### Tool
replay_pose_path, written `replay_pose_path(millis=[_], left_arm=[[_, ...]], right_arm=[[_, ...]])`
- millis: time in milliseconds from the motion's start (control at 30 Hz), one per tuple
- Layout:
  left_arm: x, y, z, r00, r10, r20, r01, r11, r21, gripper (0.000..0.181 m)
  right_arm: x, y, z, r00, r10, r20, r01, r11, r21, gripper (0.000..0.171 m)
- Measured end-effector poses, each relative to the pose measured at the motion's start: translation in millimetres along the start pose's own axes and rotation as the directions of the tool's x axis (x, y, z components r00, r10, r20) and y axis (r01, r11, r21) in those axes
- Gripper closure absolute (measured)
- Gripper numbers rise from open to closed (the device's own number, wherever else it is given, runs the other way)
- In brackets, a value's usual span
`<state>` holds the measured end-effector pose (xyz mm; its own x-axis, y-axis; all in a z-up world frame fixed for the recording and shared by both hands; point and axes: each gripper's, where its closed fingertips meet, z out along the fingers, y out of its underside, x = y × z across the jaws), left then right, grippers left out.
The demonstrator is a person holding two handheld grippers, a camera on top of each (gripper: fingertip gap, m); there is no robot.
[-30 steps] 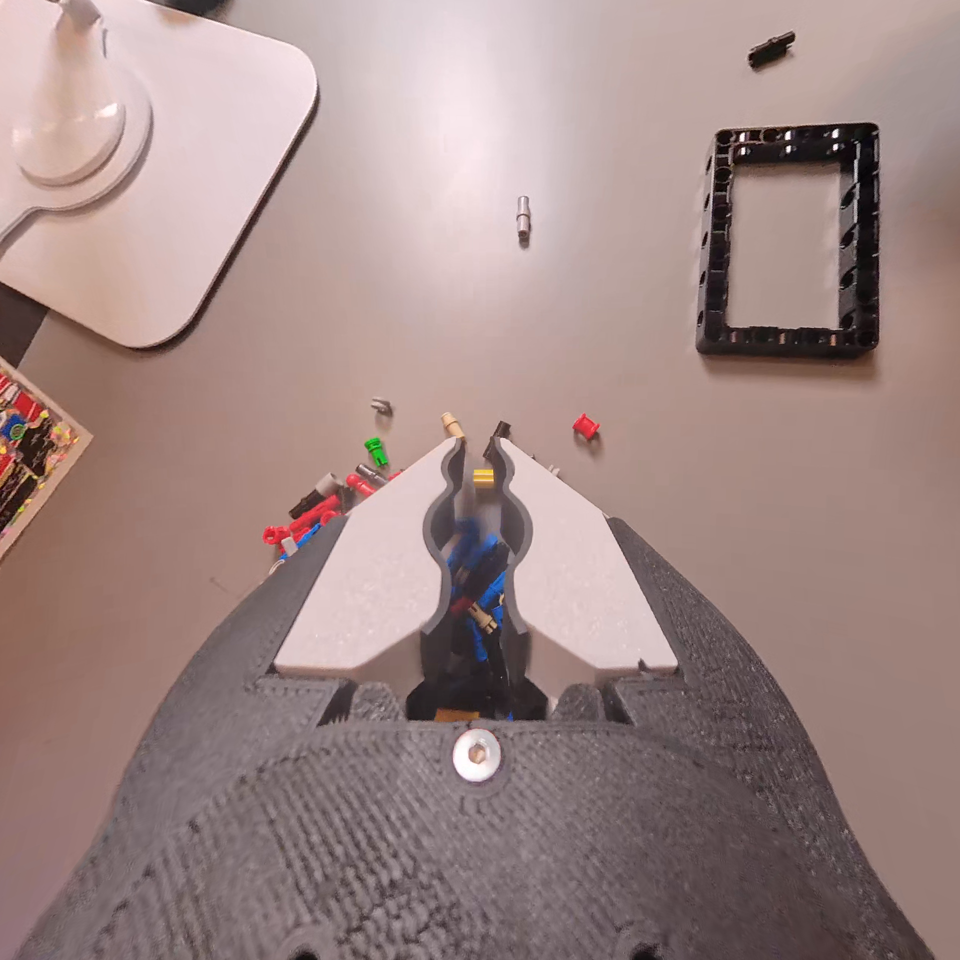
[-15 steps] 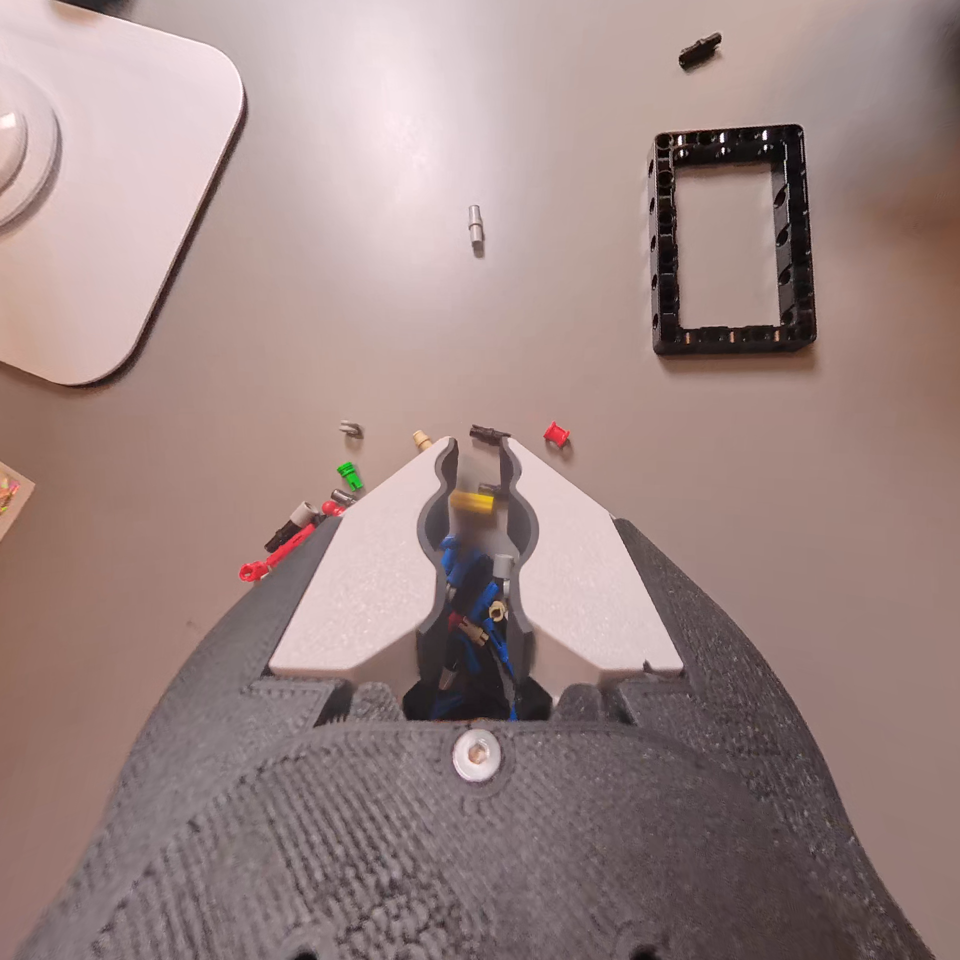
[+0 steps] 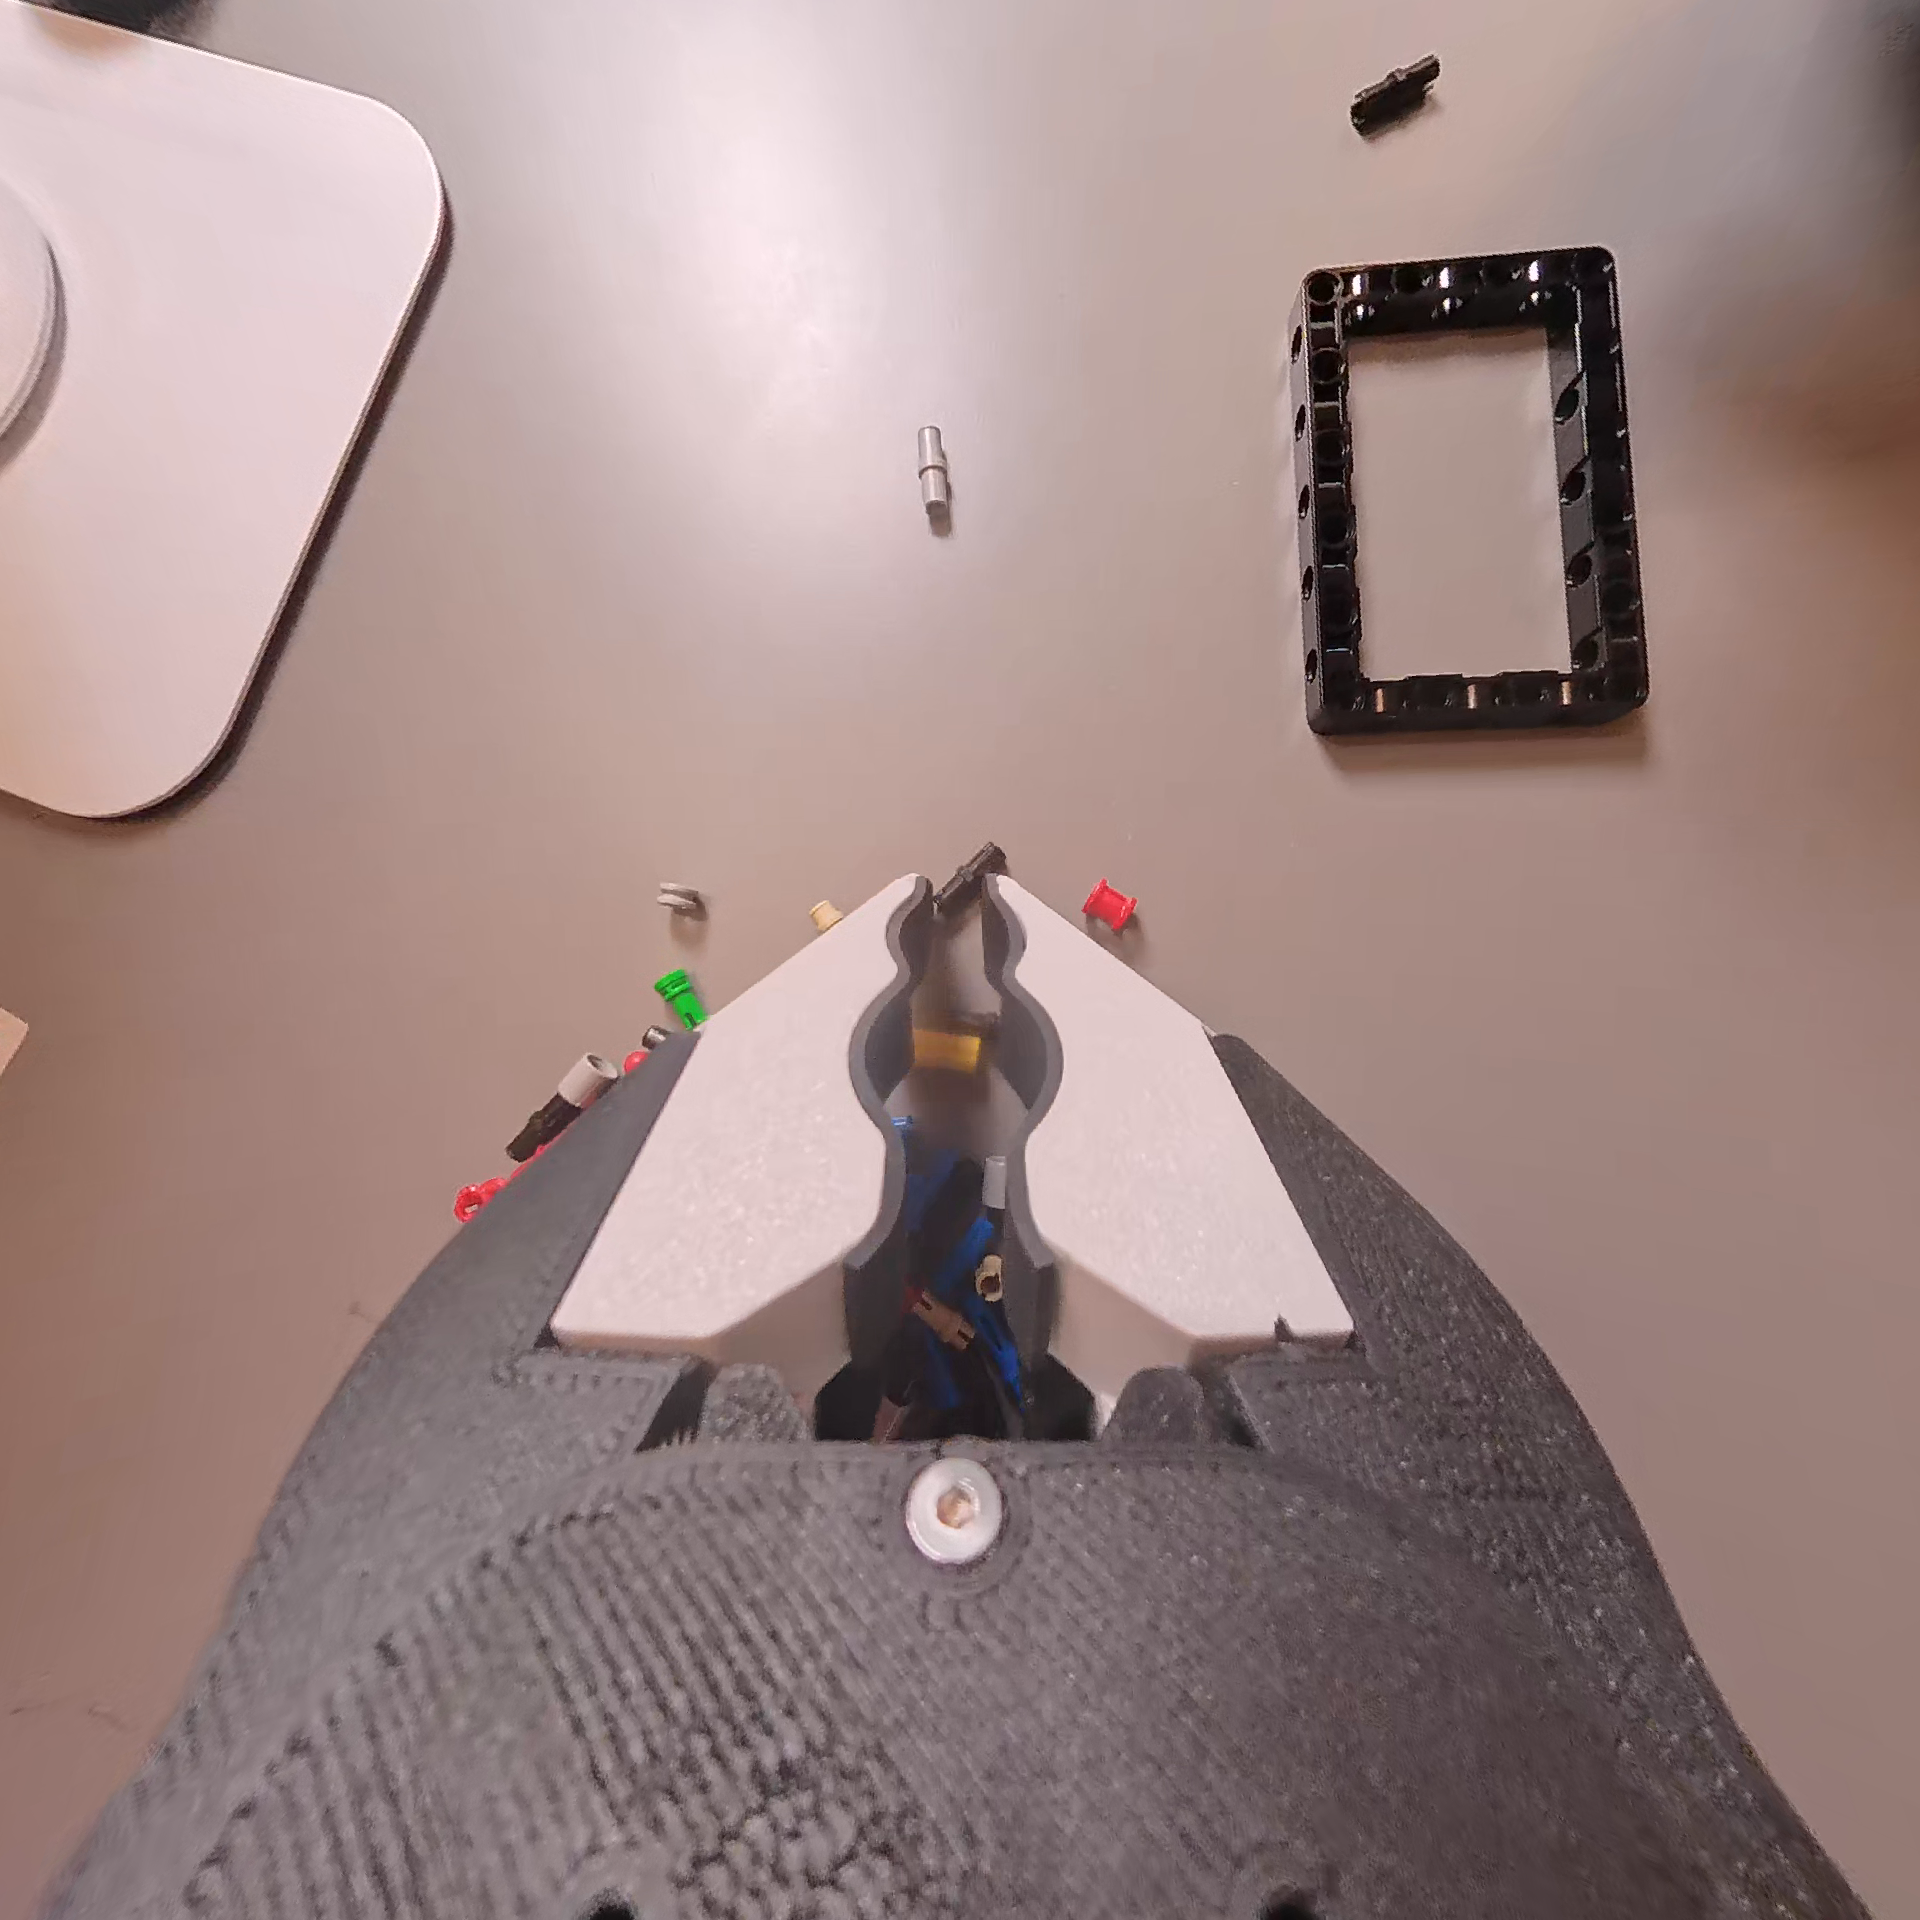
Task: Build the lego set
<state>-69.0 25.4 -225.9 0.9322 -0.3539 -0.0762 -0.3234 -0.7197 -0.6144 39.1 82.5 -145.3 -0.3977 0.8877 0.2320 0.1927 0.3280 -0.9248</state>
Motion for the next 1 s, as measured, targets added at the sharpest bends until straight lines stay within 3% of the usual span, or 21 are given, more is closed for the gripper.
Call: replay_pose_path(millis=[133, 300, 533, 733, 1000], left_arm=[[-2.2, -1.6, -0.9, 1.0, 0.017, 0.023, -0.017, 1.0, 0.014, 0.177], [9.7, -38.3, -21.8, 0.997, 0.064, 0.031, -0.069, 0.976, 0.208, 0.18], [78.7, -91.2, -49.8, 0.966, 0.233, -0.112, -0.161, 0.882, 0.443, 0.18], [105.3, -93.2, -47.5, 0.938, 0.305, -0.166, -0.204, 0.871, 0.448, 0.18], [107.3, -94.9, -48.7, 0.937, 0.308, -0.166, -0.204, 0.866, 0.457, 0.18]], right_arm=[[-0.1, 1.8, 1.0, 1.0, 0.001, -0.001, -0.001, 1.0, -0.004, 0.163], [-5.3, -5.5, 2.6, 1.0, -0.012, 0.004, 0.012, 1.0, 0.029, 0.163], [-37.6, -20.0, 9.0, 0.987, -0.133, 0.089, 0.125, 0.988, 0.087, 0.151], [-51.5, -26.2, 7.4, 0.979, -0.148, 0.143, 0.13, 0.983, 0.126, 0.161], [-54.7, -25.5, 7.8, 0.975, -0.162, 0.151, 0.144, 0.982, 0.124, 0.17]])
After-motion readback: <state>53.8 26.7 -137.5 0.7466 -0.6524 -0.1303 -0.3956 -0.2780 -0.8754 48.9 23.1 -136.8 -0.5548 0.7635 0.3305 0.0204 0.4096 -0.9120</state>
